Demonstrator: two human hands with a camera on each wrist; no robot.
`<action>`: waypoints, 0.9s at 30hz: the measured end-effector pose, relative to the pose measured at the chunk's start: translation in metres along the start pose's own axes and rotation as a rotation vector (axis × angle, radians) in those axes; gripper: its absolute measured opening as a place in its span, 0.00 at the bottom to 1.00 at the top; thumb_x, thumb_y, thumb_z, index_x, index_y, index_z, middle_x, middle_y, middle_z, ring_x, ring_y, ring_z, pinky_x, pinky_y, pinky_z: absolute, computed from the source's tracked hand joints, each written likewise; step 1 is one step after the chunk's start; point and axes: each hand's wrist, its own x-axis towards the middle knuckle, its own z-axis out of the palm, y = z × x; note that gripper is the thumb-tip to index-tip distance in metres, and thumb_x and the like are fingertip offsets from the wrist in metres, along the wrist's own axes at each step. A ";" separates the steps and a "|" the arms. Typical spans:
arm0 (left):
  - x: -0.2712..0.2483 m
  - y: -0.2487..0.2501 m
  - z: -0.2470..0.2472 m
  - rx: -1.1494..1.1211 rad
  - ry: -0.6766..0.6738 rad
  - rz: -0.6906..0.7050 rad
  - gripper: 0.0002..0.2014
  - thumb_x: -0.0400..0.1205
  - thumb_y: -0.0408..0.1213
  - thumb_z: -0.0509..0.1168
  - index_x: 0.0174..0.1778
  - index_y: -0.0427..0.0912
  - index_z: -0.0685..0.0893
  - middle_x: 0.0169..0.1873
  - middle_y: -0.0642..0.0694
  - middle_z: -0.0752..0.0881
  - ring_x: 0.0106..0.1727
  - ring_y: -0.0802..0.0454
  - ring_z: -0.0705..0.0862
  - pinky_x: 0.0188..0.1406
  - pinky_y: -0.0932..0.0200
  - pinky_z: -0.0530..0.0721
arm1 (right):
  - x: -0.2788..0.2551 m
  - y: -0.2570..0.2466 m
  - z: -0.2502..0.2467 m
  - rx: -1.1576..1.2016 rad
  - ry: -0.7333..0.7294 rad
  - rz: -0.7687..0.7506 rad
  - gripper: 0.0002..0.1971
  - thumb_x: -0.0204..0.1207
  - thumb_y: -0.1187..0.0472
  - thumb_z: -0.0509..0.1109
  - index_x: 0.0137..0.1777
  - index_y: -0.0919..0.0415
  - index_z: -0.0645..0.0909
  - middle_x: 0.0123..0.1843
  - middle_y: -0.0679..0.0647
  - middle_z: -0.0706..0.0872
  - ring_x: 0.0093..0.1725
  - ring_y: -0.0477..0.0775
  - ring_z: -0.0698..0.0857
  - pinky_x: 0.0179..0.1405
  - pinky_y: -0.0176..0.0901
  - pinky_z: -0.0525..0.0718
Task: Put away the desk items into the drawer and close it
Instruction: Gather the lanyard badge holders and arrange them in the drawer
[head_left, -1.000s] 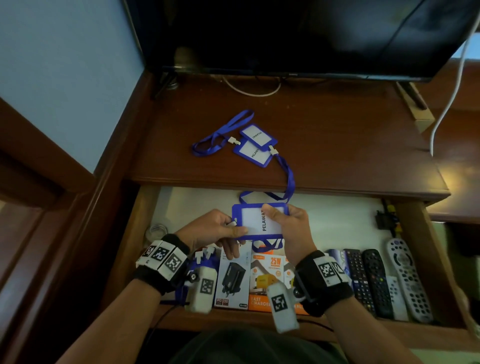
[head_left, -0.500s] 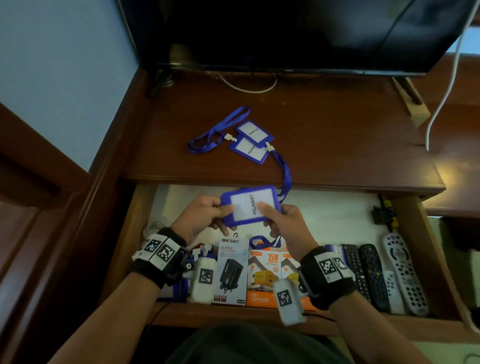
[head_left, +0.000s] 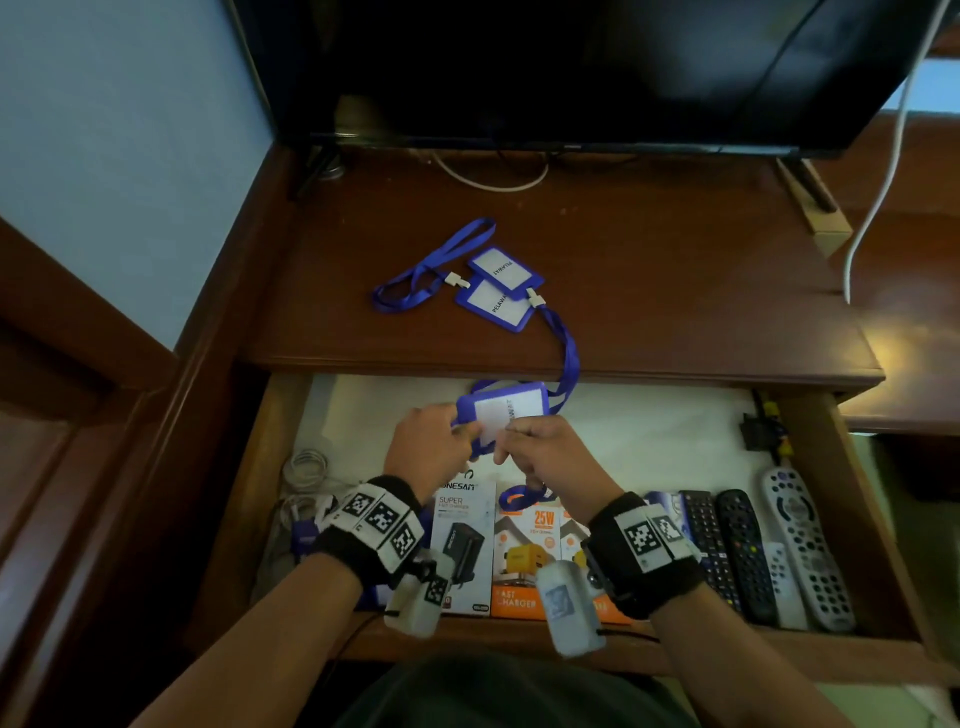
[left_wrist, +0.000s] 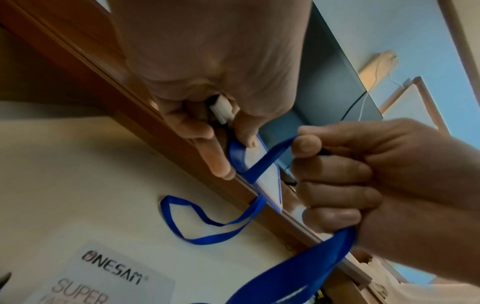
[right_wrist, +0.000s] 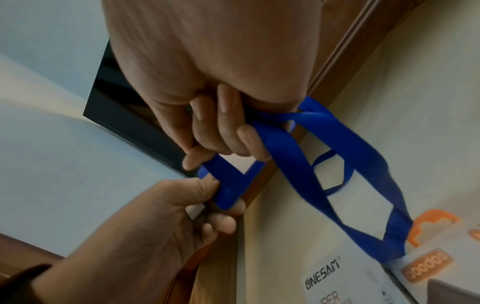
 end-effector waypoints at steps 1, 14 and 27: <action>0.000 -0.002 0.003 0.011 -0.022 0.001 0.10 0.80 0.47 0.63 0.42 0.46 0.85 0.31 0.49 0.89 0.31 0.52 0.88 0.41 0.52 0.87 | 0.000 0.000 -0.002 -0.020 0.008 0.002 0.15 0.80 0.67 0.63 0.32 0.65 0.81 0.18 0.45 0.65 0.20 0.43 0.61 0.20 0.34 0.62; -0.005 -0.009 -0.012 -0.053 -0.480 0.049 0.09 0.80 0.44 0.69 0.39 0.44 0.87 0.35 0.46 0.89 0.29 0.57 0.82 0.30 0.63 0.77 | 0.006 0.009 -0.014 -0.619 0.044 -0.186 0.16 0.75 0.53 0.74 0.29 0.60 0.81 0.26 0.49 0.78 0.27 0.44 0.74 0.32 0.38 0.73; -0.001 -0.007 -0.044 -0.162 -0.800 0.119 0.06 0.82 0.32 0.65 0.43 0.38 0.86 0.43 0.31 0.88 0.38 0.52 0.85 0.42 0.64 0.80 | 0.005 0.011 -0.026 -0.085 -0.161 -0.043 0.17 0.76 0.58 0.74 0.28 0.62 0.75 0.24 0.54 0.76 0.23 0.46 0.74 0.25 0.33 0.72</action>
